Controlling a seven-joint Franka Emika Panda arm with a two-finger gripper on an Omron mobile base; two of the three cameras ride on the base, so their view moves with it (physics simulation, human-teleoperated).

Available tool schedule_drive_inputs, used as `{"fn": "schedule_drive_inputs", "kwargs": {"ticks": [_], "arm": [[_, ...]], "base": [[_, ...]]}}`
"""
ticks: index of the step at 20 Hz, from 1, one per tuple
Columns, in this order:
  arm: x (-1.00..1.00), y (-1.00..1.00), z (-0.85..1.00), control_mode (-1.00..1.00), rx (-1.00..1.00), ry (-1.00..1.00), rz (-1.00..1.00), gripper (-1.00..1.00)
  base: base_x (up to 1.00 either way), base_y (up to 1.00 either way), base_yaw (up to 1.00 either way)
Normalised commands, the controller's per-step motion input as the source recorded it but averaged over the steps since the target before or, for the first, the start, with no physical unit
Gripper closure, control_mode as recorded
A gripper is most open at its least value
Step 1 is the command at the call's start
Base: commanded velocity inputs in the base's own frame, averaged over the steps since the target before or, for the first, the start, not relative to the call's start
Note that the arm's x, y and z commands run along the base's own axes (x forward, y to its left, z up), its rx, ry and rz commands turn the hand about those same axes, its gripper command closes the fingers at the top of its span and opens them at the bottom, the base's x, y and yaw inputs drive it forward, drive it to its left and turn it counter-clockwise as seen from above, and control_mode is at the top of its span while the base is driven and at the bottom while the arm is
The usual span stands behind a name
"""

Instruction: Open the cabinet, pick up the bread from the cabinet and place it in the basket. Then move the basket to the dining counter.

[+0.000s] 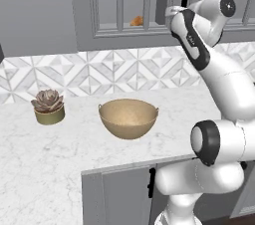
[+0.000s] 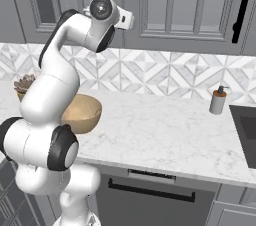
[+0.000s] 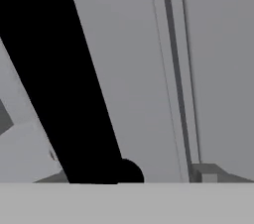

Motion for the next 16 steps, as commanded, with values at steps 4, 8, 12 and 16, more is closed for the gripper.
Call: {"fn": "schedule_drive_inputs", "kwargs": {"ticks": [4, 8, 12, 16], "arm": [[-0.39, 0.61, 0.00, -1.00, 0.00, 0.00, 0.13, 1.00], [-0.98, 0.64, 0.00, -1.00, 0.00, 0.00, 0.23, 1.00], [-1.00, 0.67, 0.00, -1.00, -0.03, 0.00, 0.22, 1.00], [-1.00, 0.80, 0.00, -1.00, -0.12, 0.00, 0.18, 1.00]], "base": [[0.00, 0.00, 0.00], [0.00, 0.00, 0.00], [0.00, 0.00, 0.00], [0.00, 0.00, 0.00]]}}
